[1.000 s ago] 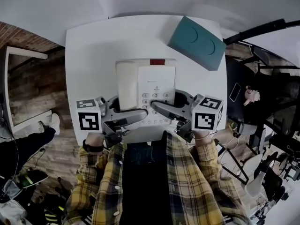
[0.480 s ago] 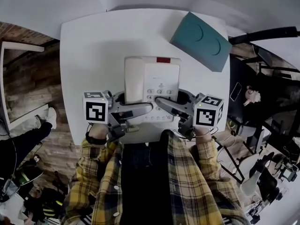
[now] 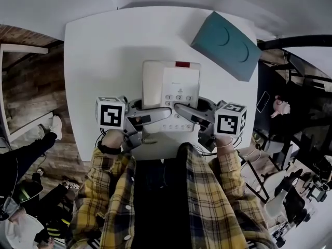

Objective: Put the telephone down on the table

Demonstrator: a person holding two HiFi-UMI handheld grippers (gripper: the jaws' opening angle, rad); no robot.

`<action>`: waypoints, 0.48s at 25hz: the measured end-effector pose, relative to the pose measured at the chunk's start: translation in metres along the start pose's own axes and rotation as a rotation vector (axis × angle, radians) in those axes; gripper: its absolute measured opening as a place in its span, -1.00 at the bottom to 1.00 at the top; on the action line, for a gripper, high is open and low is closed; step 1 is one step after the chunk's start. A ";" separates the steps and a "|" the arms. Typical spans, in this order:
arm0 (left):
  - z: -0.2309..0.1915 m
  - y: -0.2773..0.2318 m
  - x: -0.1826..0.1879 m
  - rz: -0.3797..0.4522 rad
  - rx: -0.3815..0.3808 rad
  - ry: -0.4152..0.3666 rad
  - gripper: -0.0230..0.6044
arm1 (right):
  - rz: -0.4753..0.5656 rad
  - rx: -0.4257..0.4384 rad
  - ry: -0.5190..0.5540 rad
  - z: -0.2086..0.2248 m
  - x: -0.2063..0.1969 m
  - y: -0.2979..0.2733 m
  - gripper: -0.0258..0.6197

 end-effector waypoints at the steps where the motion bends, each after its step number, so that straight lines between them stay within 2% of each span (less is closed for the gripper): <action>1: -0.004 -0.001 0.001 0.003 0.005 0.009 0.46 | -0.003 -0.004 -0.006 0.004 0.001 -0.001 -0.07; 12: -0.025 -0.007 0.002 0.034 0.057 0.083 0.46 | -0.002 -0.039 -0.062 0.023 -0.003 -0.004 -0.07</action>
Point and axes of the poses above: the fingertips, and each gripper's own axes: y backward along the fingers, z to its right, x out of its top, the point moved 9 cm from there along y, backward along the fingers, and after that the axes turned 10 degrees about -x, right-handed, at the moved point
